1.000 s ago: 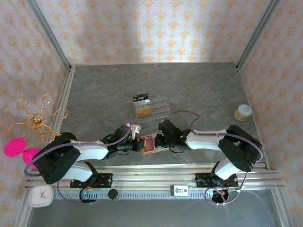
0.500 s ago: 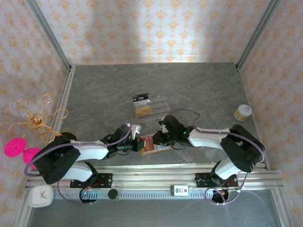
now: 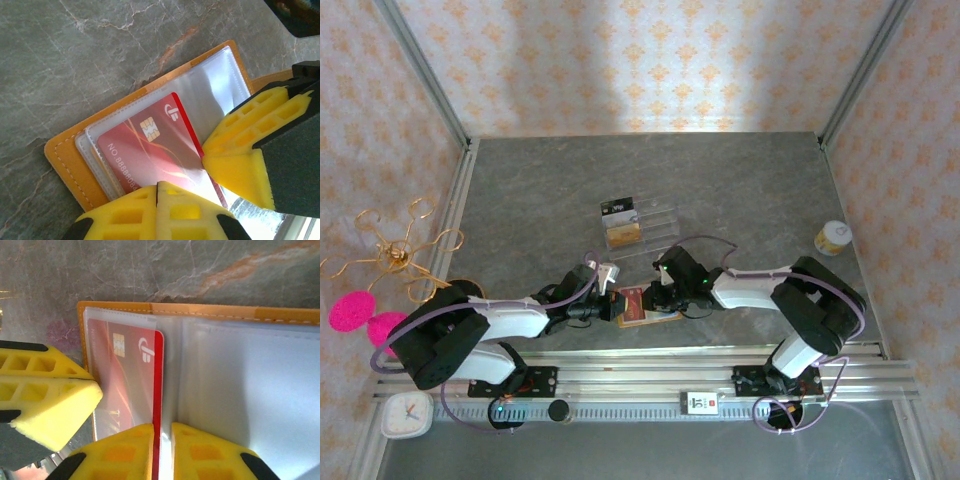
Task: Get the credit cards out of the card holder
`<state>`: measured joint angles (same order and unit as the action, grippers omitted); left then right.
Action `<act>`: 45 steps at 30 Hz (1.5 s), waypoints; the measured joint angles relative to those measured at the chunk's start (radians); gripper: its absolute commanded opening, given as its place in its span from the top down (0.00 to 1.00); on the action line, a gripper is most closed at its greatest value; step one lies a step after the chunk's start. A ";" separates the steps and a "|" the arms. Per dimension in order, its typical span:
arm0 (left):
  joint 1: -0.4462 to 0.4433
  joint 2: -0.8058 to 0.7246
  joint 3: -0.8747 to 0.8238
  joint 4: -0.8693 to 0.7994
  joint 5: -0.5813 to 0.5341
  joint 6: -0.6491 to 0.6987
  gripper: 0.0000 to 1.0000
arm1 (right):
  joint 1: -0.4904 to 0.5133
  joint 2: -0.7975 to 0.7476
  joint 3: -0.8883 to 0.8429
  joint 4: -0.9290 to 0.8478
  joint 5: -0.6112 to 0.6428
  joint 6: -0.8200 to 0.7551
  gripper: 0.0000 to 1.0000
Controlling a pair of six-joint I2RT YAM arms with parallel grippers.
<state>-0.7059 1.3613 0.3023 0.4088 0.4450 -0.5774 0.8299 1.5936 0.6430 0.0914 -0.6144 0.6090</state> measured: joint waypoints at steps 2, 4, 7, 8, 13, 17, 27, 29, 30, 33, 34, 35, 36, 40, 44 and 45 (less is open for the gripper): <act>0.000 0.000 0.000 0.000 0.001 0.000 1.00 | 0.000 0.004 0.000 0.005 -0.005 0.000 0.85; 0.000 0.001 0.000 0.000 0.001 0.000 1.00 | -0.001 0.008 0.000 0.008 -0.008 0.000 0.87; -0.001 0.001 0.000 0.002 0.001 0.000 1.00 | -0.002 0.013 0.001 0.011 -0.011 0.003 1.00; -0.001 0.001 0.000 0.002 0.000 -0.001 1.00 | -0.003 0.014 0.000 0.011 -0.011 0.009 1.00; -0.001 0.001 0.000 0.004 0.001 -0.001 1.00 | -0.001 0.004 -0.002 0.006 0.016 0.021 1.00; -0.001 0.001 -0.001 0.004 0.001 -0.001 1.00 | 0.006 -0.028 -0.013 -0.010 0.090 0.034 1.00; -0.001 -0.040 0.000 -0.045 0.000 0.000 0.95 | 0.007 -0.091 -0.021 -0.052 0.171 0.024 0.79; -0.006 -0.085 0.000 -0.084 -0.008 0.000 0.95 | 0.008 -0.119 -0.021 -0.056 0.173 0.009 0.79; -0.011 -0.108 0.005 -0.103 -0.011 0.001 0.98 | 0.010 -0.135 -0.021 -0.057 0.174 0.000 0.79; -0.030 -0.140 0.031 -0.135 -0.016 0.003 1.00 | 0.012 -0.156 -0.012 -0.061 0.165 -0.021 0.79; -0.034 -0.137 0.040 -0.140 -0.018 0.004 1.00 | 0.012 -0.156 -0.006 -0.061 0.158 -0.027 0.79; -0.034 -0.130 0.043 -0.141 -0.019 0.004 1.00 | 0.012 -0.155 -0.004 -0.061 0.152 -0.031 0.79; -0.034 -0.120 0.044 -0.141 -0.019 0.004 1.00 | 0.012 -0.155 -0.002 -0.060 0.143 -0.034 0.80; -0.034 -0.058 0.042 -0.140 -0.019 0.003 1.00 | 0.012 -0.133 0.000 -0.060 0.117 -0.045 0.80; -0.034 -0.015 0.042 -0.105 -0.019 0.003 1.00 | 0.015 -0.105 0.002 -0.059 0.093 -0.050 0.80; -0.034 -0.009 0.042 -0.099 -0.018 0.003 1.00 | 0.017 -0.096 0.003 -0.057 0.088 -0.051 0.80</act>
<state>-0.7399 1.3521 0.3439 0.3096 0.4267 -0.5743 0.8467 1.4979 0.6460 0.0341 -0.5262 0.5583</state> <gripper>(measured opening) 0.049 0.204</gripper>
